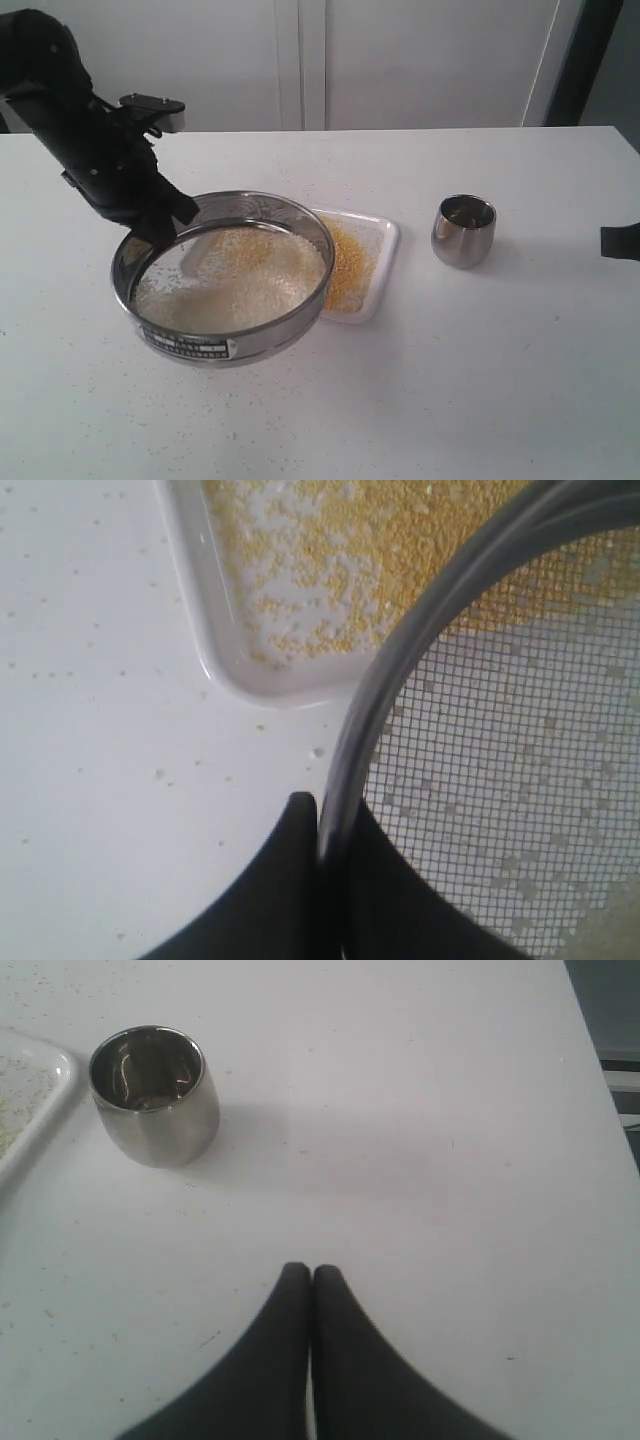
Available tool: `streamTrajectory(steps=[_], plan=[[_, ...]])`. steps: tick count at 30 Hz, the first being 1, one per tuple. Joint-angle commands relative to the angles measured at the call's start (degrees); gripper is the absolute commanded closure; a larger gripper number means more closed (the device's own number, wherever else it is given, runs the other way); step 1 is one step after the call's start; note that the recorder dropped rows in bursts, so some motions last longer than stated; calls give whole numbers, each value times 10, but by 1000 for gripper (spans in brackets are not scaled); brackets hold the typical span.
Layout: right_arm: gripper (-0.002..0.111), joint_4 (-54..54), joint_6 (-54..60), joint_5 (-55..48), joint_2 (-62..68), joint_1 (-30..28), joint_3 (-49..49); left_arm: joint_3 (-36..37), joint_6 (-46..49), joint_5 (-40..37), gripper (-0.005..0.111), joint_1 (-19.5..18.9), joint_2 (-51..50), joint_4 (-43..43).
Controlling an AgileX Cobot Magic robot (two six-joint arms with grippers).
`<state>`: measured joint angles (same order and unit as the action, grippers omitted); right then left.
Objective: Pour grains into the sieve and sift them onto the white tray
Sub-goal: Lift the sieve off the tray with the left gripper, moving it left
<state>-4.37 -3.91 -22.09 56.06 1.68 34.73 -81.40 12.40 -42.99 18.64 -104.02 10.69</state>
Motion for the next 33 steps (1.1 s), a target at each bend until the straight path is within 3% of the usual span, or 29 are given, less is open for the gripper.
streamTrajectory(steps=[1, 7, 20, 33], plan=[[108, 0, 2, 5, -5, -5, -2, 66, -4, 35, 107, -2, 35, 23], [108, 0, 2, 5, -5, -5, -2, 149, -4, 92, 107, -4, 68, 27], [108, 0, 2, 5, -5, -5, -2, 297, 1, 195, 107, -59, 107, 34], [108, 0, 2, 5, -5, -5, -2, 334, 3, 284, 107, -59, 107, 34]])
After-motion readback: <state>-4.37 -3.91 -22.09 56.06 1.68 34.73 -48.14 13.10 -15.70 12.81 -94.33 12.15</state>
